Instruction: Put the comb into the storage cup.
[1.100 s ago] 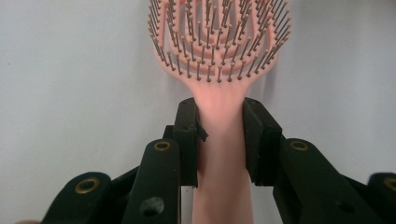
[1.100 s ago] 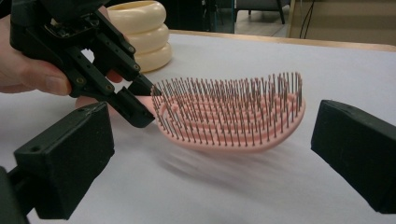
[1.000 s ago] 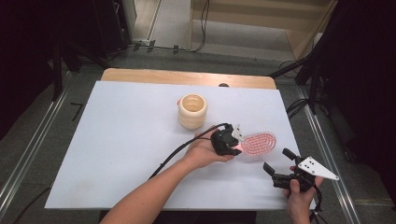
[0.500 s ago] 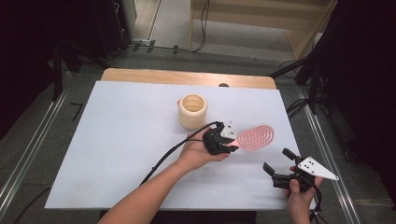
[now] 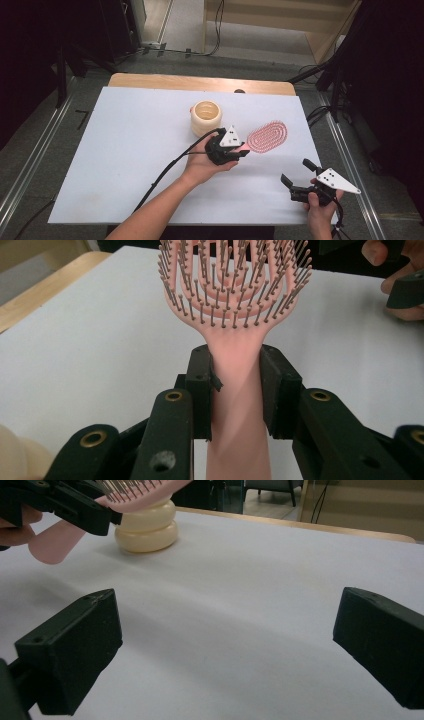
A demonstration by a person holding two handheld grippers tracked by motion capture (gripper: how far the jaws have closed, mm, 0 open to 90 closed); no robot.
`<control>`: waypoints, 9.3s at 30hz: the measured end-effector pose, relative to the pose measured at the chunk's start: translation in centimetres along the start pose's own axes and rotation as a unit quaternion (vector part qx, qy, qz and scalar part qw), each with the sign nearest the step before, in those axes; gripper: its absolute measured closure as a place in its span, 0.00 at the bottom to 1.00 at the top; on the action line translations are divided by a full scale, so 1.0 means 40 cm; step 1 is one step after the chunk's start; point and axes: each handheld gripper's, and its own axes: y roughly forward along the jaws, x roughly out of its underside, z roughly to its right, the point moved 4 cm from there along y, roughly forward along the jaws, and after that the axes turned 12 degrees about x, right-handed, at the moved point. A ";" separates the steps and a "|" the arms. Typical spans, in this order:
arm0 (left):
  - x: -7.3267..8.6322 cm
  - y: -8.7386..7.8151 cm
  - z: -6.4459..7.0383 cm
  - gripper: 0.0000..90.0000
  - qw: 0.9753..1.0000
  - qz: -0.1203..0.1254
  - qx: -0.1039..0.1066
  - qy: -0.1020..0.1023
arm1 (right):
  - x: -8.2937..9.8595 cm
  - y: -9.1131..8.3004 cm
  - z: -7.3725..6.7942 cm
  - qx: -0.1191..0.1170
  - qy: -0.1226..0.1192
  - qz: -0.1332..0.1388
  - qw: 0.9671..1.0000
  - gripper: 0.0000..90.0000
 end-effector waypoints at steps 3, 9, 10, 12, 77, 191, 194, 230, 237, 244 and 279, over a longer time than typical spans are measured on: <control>0.005 -0.015 0.002 0.78 1.000 0.011 -0.008 -0.002 | -0.002 -0.001 0.002 0.001 0.001 0.000 1.000 0.00; 0.019 -0.046 0.000 0.78 0.999 0.040 -0.027 -0.014 | -0.008 -0.008 0.010 -0.007 0.023 0.006 1.000 0.00; 0.022 -0.051 0.000 0.78 0.999 0.043 -0.028 -0.015 | -0.008 -0.008 0.010 -0.007 0.023 0.006 1.000 0.00; 0.029 -0.059 0.002 0.78 0.998 0.051 -0.034 -0.016 | -0.012 -0.010 0.010 -0.009 0.025 0.006 1.000 0.00; 0.071 -0.160 0.009 0.78 0.990 0.110 -0.085 -0.017 | -0.323 0.148 -0.224 -0.116 0.116 -0.009 0.986 0.00; 0.204 -0.288 -0.005 0.00 0.977 0.131 -0.121 -0.114 | -0.363 0.216 -0.299 -0.174 0.166 -0.015 0.970 0.69; 0.218 -0.301 -0.007 0.00 0.976 0.130 -0.128 -0.119 | -0.371 0.216 -0.299 -0.174 0.162 -0.011 0.971 0.69; 0.351 -0.489 0.012 0.00 0.963 0.141 -0.196 -0.123 | -0.433 0.223 -0.299 -0.164 0.121 0.010 0.979 0.69; 0.376 -0.525 0.015 0.00 0.959 0.145 -0.212 -0.124 | -0.445 0.230 -0.293 -0.159 0.117 0.012 0.980 0.69; 0.401 -0.552 0.017 0.00 0.956 0.145 -0.221 -0.129 | -0.454 0.235 -0.290 -0.157 0.115 0.014 0.981 0.69; 0.516 -0.685 0.017 0.00 0.936 0.159 -0.273 -0.158 | -0.510 0.281 -0.285 -0.150 0.110 0.014 0.982 0.69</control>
